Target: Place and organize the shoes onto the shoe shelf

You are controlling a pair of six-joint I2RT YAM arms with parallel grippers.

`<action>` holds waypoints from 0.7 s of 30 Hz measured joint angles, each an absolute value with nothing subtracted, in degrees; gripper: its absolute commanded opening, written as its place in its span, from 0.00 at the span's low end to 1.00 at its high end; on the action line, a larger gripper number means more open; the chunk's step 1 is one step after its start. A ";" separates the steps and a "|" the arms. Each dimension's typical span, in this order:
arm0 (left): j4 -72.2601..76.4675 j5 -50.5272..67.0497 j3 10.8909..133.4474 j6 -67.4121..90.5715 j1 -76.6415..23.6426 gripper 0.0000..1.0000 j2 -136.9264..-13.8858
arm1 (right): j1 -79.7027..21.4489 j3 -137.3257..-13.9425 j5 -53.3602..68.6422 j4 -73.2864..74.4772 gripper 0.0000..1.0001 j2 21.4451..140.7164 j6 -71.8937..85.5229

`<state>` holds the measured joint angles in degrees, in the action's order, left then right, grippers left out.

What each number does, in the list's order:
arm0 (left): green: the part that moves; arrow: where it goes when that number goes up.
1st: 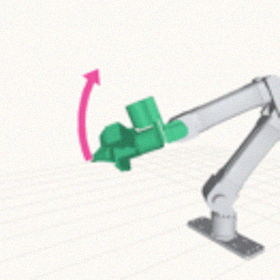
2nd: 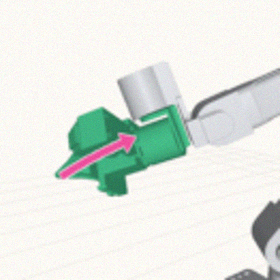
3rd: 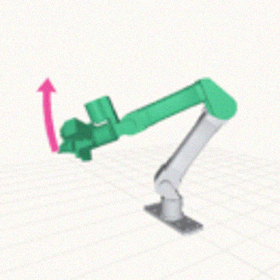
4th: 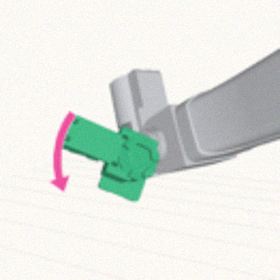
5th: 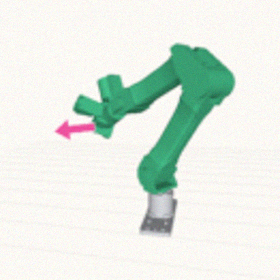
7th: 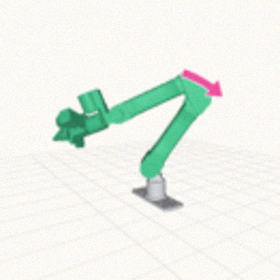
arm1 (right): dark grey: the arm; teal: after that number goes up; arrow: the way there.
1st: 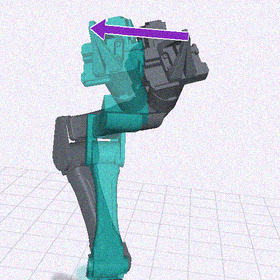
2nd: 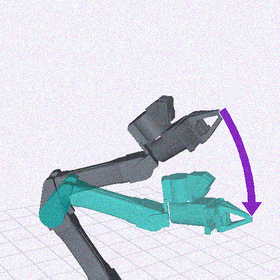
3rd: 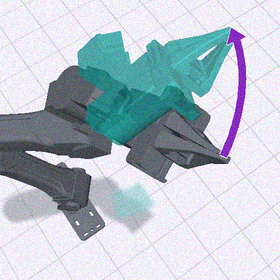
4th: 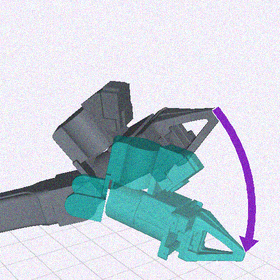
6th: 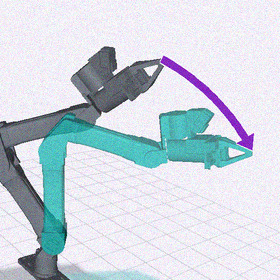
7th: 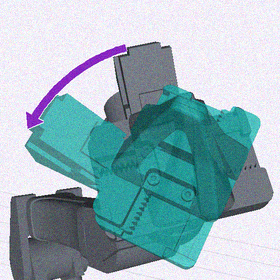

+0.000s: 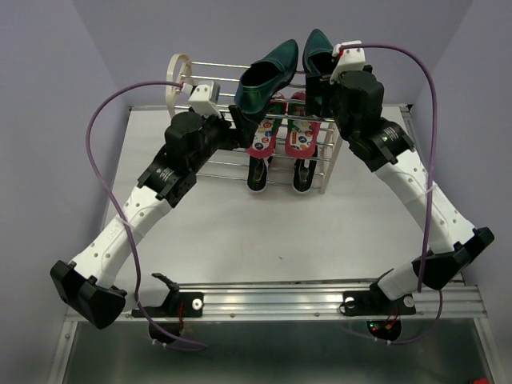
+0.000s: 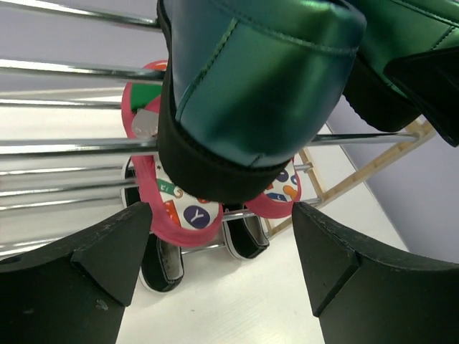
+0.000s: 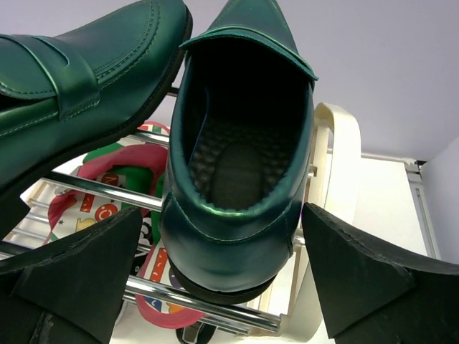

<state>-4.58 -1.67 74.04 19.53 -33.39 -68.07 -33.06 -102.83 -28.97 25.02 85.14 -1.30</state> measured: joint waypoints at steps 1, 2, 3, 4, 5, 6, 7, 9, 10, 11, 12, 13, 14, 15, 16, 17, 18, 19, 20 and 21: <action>-3.95 -1.37 74.65 19.27 -33.39 0.78 -69.01 | -33.06 -102.83 -29.21 24.95 0.88 85.19 -1.56; -3.18 -0.80 75.42 18.83 -33.36 0.75 -70.08 | -33.06 -102.83 -29.41 24.77 0.84 85.19 -1.67; -2.87 -0.45 75.90 18.85 -33.36 0.74 -70.76 | -33.06 -102.83 -29.71 24.40 0.82 85.14 -1.78; -2.37 0.12 76.75 18.24 -33.39 0.73 -71.66 | -33.06 -102.83 -30.00 24.01 0.76 85.10 -1.96; -2.39 0.58 77.32 18.06 -33.41 0.69 -72.29 | -33.06 -102.80 -30.37 23.57 0.72 85.10 -1.91; -2.44 1.21 77.89 17.87 -33.41 0.67 -72.97 | -33.06 -102.72 -30.83 23.05 0.68 85.08 -2.02; -2.39 1.58 78.19 17.58 -33.43 0.67 -73.36 | -33.08 -102.45 -31.07 22.63 0.61 84.95 -1.80; -2.35 2.70 79.05 17.10 -33.69 0.65 -74.35 | -33.06 -102.10 -31.11 22.26 0.55 84.75 -1.63; -2.50 3.03 79.50 16.88 -33.87 0.64 -74.87 | -33.08 -101.86 -31.14 21.96 0.44 84.68 -1.63; -2.39 3.62 79.99 16.56 -34.26 0.62 -75.46 | -33.08 -101.60 -31.09 21.71 0.40 84.58 -1.72; -2.37 3.90 80.34 16.40 -34.50 0.62 -75.88 | -33.06 -101.19 -31.05 21.30 0.35 84.38 -1.61; -2.37 4.25 80.73 16.32 -34.70 0.62 -76.25 | -33.08 -101.10 -30.96 21.17 0.31 84.29 -1.56; -2.37 4.58 81.03 16.29 -34.87 0.62 -76.62 | -33.06 -100.86 -30.74 20.99 0.30 84.07 -1.50; -2.37 4.75 81.23 16.27 -34.98 0.62 -76.82 | -33.06 -100.62 -30.48 20.93 0.29 83.90 -1.48; -2.44 4.99 81.47 16.10 -35.22 0.62 -77.10 | -33.06 -100.47 -30.13 20.91 0.25 83.74 -1.48; -2.42 5.23 81.65 15.99 -35.29 0.62 -77.28 | -33.01 -100.40 -29.69 20.88 0.24 83.61 -1.32; -2.39 5.56 81.87 15.90 -35.44 0.62 -77.45 | -33.01 -100.40 -29.47 20.91 0.24 83.57 -1.26; -2.39 5.63 81.95 15.88 -35.57 0.62 -77.52 | -33.01 -100.40 -28.86 20.95 0.22 83.48 -1.08; -2.37 5.65 82.02 15.84 -35.59 0.62 -77.56 | -33.01 -100.40 -28.60 20.95 0.22 83.48 -0.93; -2.35 5.58 82.02 15.84 -35.64 0.62 -77.56 | -33.01 -100.40 -28.21 20.97 0.22 83.40 -0.58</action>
<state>-2.35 5.58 82.02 15.84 -35.64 -77.56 -33.01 -100.40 -28.21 20.97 83.40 -0.58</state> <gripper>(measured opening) 0.621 0.603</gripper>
